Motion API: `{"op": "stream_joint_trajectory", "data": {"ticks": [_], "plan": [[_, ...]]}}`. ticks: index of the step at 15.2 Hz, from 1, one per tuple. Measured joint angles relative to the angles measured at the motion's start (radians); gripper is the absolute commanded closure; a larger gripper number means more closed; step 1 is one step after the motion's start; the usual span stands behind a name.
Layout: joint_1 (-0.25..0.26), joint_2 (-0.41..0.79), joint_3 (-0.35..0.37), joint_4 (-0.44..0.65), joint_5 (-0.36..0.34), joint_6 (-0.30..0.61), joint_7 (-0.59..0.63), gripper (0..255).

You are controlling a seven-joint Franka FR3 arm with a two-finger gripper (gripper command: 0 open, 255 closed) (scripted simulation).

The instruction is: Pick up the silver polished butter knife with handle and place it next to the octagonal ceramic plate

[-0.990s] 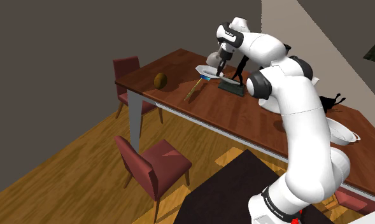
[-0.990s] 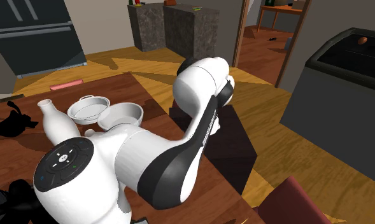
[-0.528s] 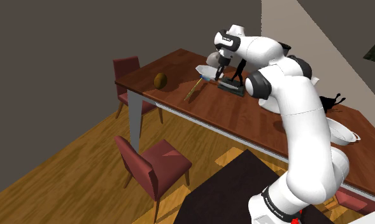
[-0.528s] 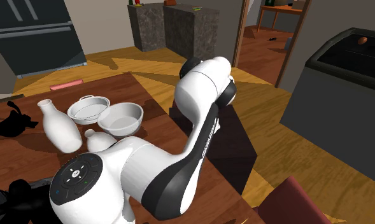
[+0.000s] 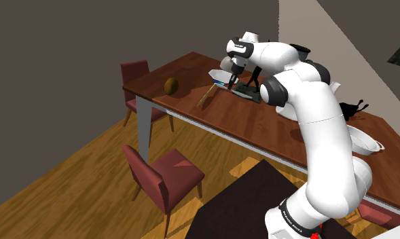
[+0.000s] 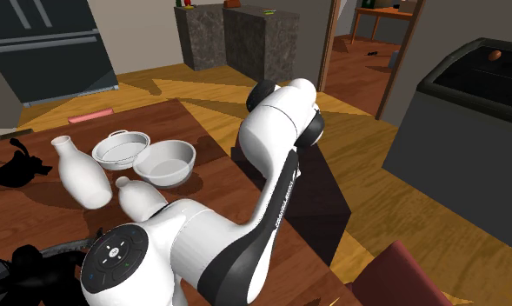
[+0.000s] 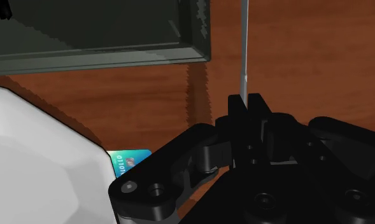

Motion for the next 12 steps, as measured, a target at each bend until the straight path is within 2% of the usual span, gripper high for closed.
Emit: {"op": "stream_joint_trajectory", "data": {"ticks": [2, 3, 9, 12], "plan": [[0.0, 0.0, 0.0, 0.0, 0.0, 0.001, 0.0, 255], [0.0, 0.0, 0.0, 0.0, 0.0, 0.001, 0.0, 0], [0.0, 0.0, 0.0, 0.0, 0.0, 0.001, 0.0, 0], [-0.012, -0.013, -0.005, 0.048, -0.009, -0.055, 0.01, 0]]}}
